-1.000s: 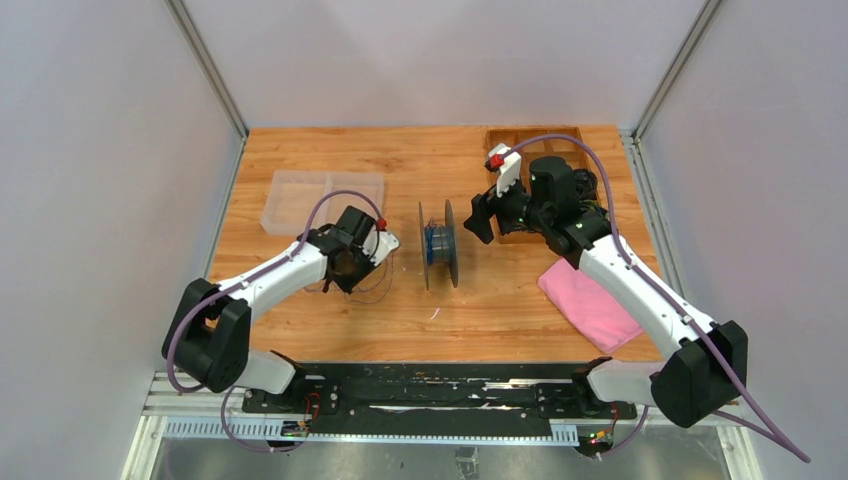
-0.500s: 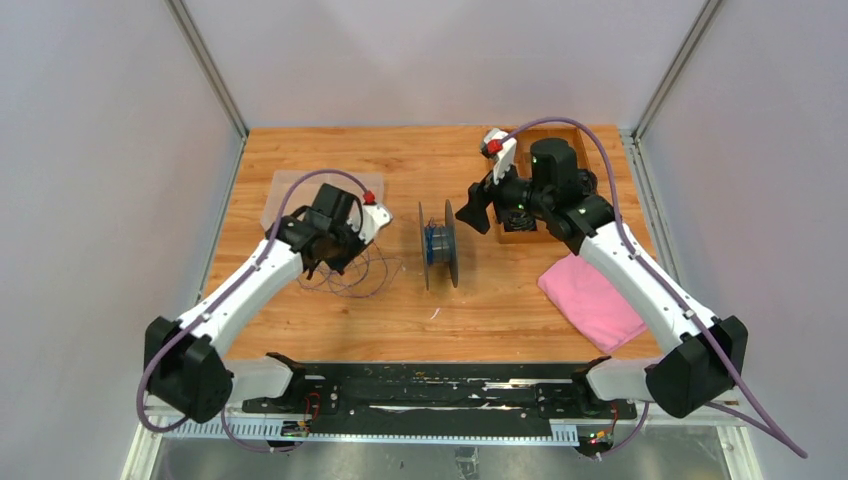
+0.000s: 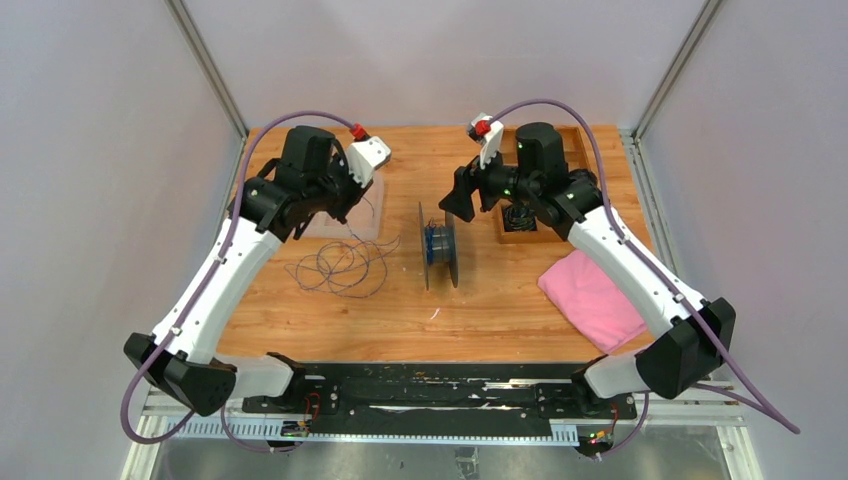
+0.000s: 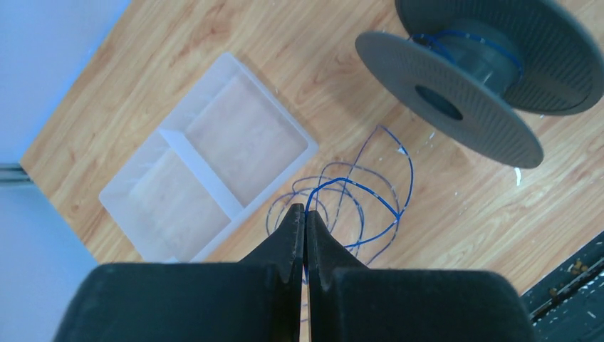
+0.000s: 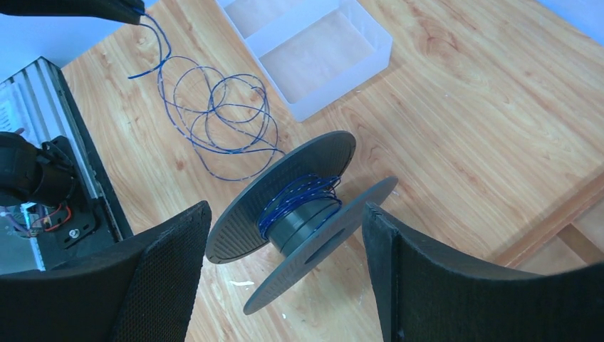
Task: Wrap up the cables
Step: Pick up the cable from the center of the board, then wrap the cable around the cable reel.
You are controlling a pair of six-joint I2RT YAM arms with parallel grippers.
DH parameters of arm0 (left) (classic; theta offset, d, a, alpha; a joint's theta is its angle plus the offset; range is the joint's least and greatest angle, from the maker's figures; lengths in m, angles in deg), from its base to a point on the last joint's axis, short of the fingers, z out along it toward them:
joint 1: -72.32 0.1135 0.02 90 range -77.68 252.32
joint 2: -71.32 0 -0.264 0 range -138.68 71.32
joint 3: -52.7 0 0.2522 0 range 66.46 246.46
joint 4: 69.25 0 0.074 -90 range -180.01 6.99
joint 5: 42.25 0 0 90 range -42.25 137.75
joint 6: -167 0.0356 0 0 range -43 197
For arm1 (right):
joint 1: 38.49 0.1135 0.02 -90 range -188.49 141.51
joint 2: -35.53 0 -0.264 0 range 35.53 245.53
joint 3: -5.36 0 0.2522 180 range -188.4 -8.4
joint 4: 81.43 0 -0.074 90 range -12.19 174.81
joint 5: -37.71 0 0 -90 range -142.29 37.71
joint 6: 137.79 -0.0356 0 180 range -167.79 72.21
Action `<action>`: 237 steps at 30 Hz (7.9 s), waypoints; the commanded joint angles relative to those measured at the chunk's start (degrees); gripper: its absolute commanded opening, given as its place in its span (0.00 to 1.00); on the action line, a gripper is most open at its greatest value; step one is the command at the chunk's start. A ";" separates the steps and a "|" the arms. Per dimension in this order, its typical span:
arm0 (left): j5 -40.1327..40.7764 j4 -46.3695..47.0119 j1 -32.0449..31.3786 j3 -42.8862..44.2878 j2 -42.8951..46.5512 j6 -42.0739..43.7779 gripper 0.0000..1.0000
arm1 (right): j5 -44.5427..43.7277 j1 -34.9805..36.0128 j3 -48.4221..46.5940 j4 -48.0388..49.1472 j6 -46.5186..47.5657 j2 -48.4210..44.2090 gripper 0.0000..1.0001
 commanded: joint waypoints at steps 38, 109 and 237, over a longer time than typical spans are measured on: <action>-21.05 15.43 -2.06 -7.69 6.54 -8.94 0.00 | 23.18 8.41 -8.58 10.39 -10.17 13.82 0.18; -1.91 33.40 -5.36 -15.61 -0.42 -3.08 0.00 | -0.53 0.85 9.31 6.21 2.41 -2.07 0.35; -4.56 35.34 -8.65 -6.81 -17.09 0.94 0.00 | -17.29 8.24 22.75 23.50 10.34 -0.61 0.44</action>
